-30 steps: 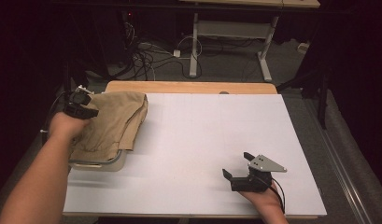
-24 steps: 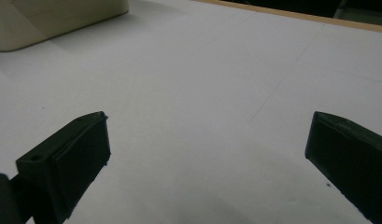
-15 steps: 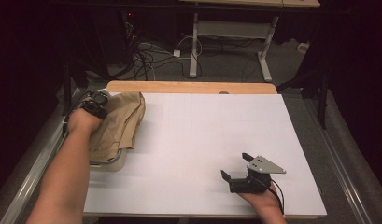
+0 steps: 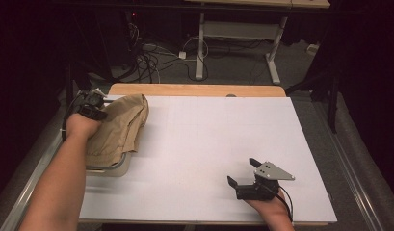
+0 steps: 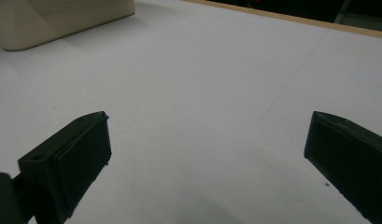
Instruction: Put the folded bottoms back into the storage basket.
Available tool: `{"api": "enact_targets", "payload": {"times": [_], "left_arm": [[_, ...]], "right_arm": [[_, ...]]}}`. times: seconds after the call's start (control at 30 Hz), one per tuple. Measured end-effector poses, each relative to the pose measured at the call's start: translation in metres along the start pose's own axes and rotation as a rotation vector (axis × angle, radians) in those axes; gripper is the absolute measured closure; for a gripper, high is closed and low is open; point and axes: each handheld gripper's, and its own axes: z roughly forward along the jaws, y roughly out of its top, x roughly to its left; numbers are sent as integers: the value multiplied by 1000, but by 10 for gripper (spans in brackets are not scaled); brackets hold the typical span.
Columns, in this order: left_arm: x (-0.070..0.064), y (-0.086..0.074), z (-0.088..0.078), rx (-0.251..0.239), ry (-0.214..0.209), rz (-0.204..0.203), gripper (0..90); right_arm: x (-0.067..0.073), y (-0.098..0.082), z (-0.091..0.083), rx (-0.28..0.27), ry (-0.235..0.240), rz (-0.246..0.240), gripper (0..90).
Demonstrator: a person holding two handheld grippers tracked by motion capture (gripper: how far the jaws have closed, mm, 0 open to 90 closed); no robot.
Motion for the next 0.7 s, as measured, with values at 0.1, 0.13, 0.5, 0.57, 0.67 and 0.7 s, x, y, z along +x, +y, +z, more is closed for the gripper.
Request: {"api": "enact_targets", "payload": {"times": [0.1,0.13,0.5,0.57,0.67,0.7], "left_arm": [[-10,6,0,-37,-79,19,876],[-16,8,-1,-52,-105,32,876],[-46,8,-17,-140,-196,69,877],[-51,10,-22,-149,-195,83,877],[-59,16,-25,-143,-191,110,877],[-62,18,-24,-135,-185,126,877]], "right_arm": [[1,0,0,2,1,1,16],[0,0,1,3,-1,-1,16],[0,1,-1,-8,8,5,22],[0,1,-2,-15,10,6,25],[-1,2,-1,-16,10,3,25],[-1,2,0,-14,13,1,25]]}}
